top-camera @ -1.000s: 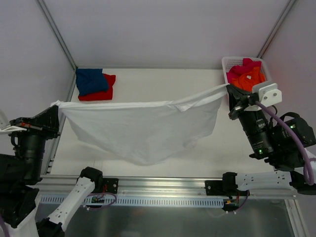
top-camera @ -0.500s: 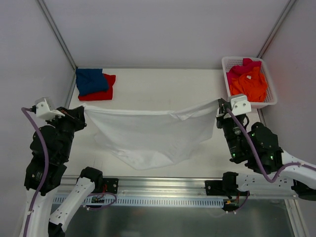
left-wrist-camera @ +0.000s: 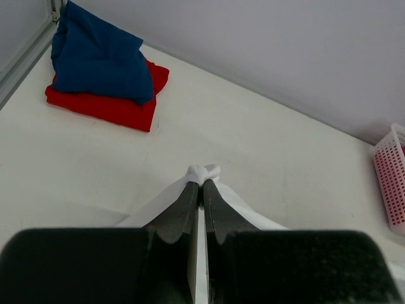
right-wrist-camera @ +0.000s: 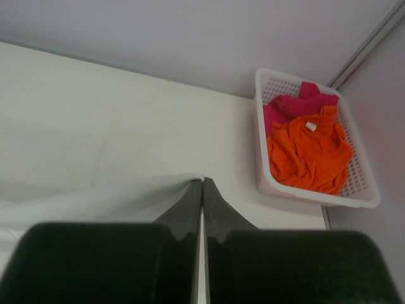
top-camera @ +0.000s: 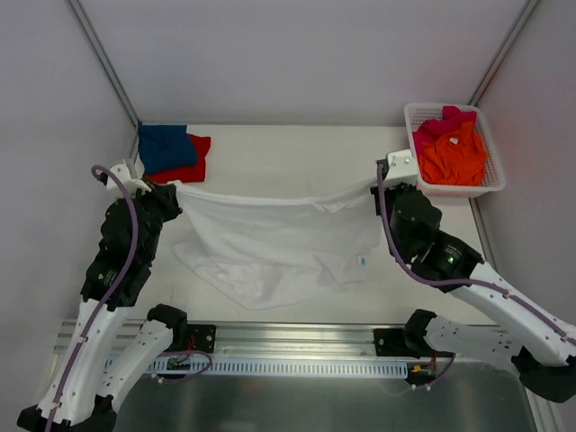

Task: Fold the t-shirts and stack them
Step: Flatten the tshirt out

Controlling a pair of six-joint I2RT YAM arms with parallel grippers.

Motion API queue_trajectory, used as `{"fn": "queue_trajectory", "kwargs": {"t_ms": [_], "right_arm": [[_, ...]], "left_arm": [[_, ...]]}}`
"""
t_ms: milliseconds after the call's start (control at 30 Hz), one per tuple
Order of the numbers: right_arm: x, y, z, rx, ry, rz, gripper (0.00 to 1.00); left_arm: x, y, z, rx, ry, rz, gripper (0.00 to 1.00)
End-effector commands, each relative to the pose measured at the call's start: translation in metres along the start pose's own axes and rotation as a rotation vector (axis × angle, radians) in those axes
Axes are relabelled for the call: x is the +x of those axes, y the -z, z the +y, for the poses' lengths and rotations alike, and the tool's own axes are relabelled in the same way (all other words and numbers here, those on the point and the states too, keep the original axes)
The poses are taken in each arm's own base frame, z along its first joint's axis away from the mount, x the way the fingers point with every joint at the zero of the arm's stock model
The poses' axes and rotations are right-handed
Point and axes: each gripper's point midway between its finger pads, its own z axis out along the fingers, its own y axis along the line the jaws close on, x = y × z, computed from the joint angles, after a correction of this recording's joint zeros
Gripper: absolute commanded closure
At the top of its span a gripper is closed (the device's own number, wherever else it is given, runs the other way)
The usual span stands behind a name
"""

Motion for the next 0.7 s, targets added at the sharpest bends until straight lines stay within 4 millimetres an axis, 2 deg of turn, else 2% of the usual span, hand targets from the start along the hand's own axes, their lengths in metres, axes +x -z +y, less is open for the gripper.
{"fn": "queue_trajectory", "kwargs": {"t_ms": [0,67,133,167,200,267,300,333,367,400,467,500,533,600,633,667], "right_arm": [[0.009,-0.027,0.017,-0.081,-0.103,0.053,1.00],[0.022,-0.047,0.022,-0.092,-0.094,0.104,1.00],[0.022,-0.060,0.026,-0.110,-0.111,0.111,1.00],[0.024,-0.069,0.020,-0.094,-0.116,0.121,1.00],[0.026,-0.080,0.022,-0.092,-0.121,0.130,1.00],[0.028,-0.096,0.020,-0.095,-0.136,0.144,1.00],[0.036,-0.106,0.023,-0.096,-0.132,0.166,1.00],[0.033,-0.112,0.025,-0.112,-0.141,0.163,1.00],[0.035,-0.120,0.020,-0.097,-0.149,0.163,1.00],[0.043,-0.130,0.022,-0.095,-0.141,0.187,1.00],[0.044,-0.144,0.017,-0.087,-0.152,0.187,1.00],[0.047,-0.150,0.016,-0.083,-0.154,0.194,1.00],[0.055,-0.159,0.020,-0.093,-0.156,0.215,1.00],[0.056,-0.173,0.014,-0.076,-0.174,0.214,1.00],[0.067,-0.182,0.017,-0.074,-0.166,0.239,1.00],[0.065,-0.190,0.012,-0.061,-0.181,0.235,1.00]], "left_arm": [[-0.007,-0.025,-0.010,0.008,0.024,-0.050,1.00],[-0.002,-0.036,-0.013,0.010,0.026,-0.043,1.00],[0.002,-0.053,-0.018,0.004,0.018,-0.034,1.00],[0.002,-0.058,-0.020,0.003,0.018,-0.033,1.00],[0.007,-0.071,-0.024,0.003,0.013,-0.023,1.00],[0.007,-0.083,-0.030,0.009,0.009,-0.023,1.00],[0.016,-0.095,-0.030,-0.005,-0.002,0.001,1.00],[0.013,-0.102,-0.035,0.003,0.001,-0.016,1.00],[0.011,-0.109,-0.038,0.006,0.001,-0.021,1.00],[0.021,-0.122,-0.038,-0.008,-0.015,0.005,1.00],[0.019,-0.136,-0.045,-0.002,-0.019,-0.005,1.00],[0.031,-0.148,-0.045,-0.013,-0.031,0.022,1.00],[0.031,-0.155,-0.047,-0.011,-0.034,0.017,1.00],[0.038,-0.174,-0.050,-0.020,-0.048,0.033,1.00],[0.040,-0.180,-0.052,-0.021,-0.052,0.036,1.00],[0.043,-0.193,-0.052,-0.030,-0.055,0.040,1.00]]}}
